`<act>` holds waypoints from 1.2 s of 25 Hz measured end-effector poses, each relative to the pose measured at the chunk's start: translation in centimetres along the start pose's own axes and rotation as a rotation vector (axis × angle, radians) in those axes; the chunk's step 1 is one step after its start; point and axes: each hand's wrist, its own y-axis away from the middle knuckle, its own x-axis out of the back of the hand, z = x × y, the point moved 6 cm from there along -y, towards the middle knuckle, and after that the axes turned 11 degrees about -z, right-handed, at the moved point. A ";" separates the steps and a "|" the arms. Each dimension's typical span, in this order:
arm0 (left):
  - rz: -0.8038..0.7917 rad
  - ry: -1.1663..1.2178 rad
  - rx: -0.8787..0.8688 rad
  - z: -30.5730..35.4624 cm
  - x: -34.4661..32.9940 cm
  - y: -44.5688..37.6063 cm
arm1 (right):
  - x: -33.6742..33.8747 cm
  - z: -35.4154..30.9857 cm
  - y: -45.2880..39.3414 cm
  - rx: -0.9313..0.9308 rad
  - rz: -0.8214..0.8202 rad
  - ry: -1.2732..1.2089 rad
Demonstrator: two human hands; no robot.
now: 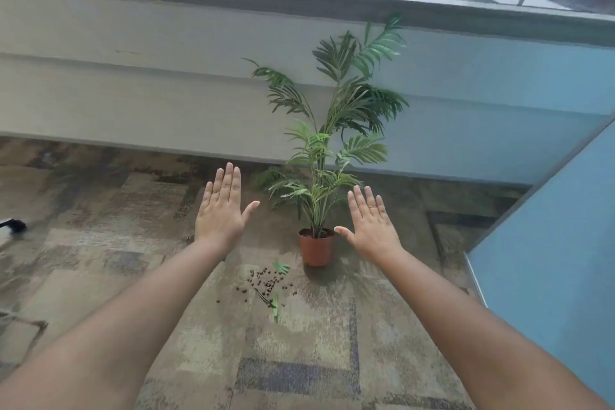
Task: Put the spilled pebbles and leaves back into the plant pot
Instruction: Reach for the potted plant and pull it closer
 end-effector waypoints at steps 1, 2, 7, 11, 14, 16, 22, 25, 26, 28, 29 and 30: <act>-0.017 -0.014 0.021 0.2 -0.8 0.6 | -0.9 -0.3 0.1 0.006 -0.016 0.021; -0.037 -0.001 0.025 0.4 -1.6 1.0 | -1.8 -0.4 0.2 0.026 -0.051 0.018; -0.161 -0.030 0.127 1.1 -7.0 5.7 | -6.7 -0.4 2.1 0.100 -0.151 0.025; -0.238 -0.015 0.165 1.7 -9.5 6.6 | -8.1 -0.1 1.8 0.145 -0.180 0.010; -0.247 -0.021 0.167 1.6 -10.2 6.4 | -8.5 -0.5 0.8 0.165 -0.195 0.006; -0.256 0.002 0.162 1.3 -10.6 6.0 | -8.6 -1.2 -0.1 0.182 -0.197 0.006; -0.374 0.134 0.115 -1.9 -12.5 1.9 | -8.9 -3.6 -5.2 0.165 -0.166 -0.008; -0.380 0.161 0.117 -4.0 -14.0 -0.9 | -10.1 -5.7 -9.0 0.150 -0.179 -0.066; -0.409 0.151 0.112 -4.6 -15.0 -1.6 | -10.9 -6.5 -10.0 0.154 -0.206 -0.078; -0.429 0.149 0.118 -5.5 -17.9 -2.8 | -13.3 -8.1 -11.8 0.165 -0.215 -0.107; -0.434 0.154 0.121 -5.8 -19.5 -3.2 | -14.7 -8.8 -12.4 0.180 -0.221 -0.119; -0.437 0.154 0.120 -6.0 -21.3 -3.6 | -16.3 -9.3 -13.0 0.200 -0.235 -0.127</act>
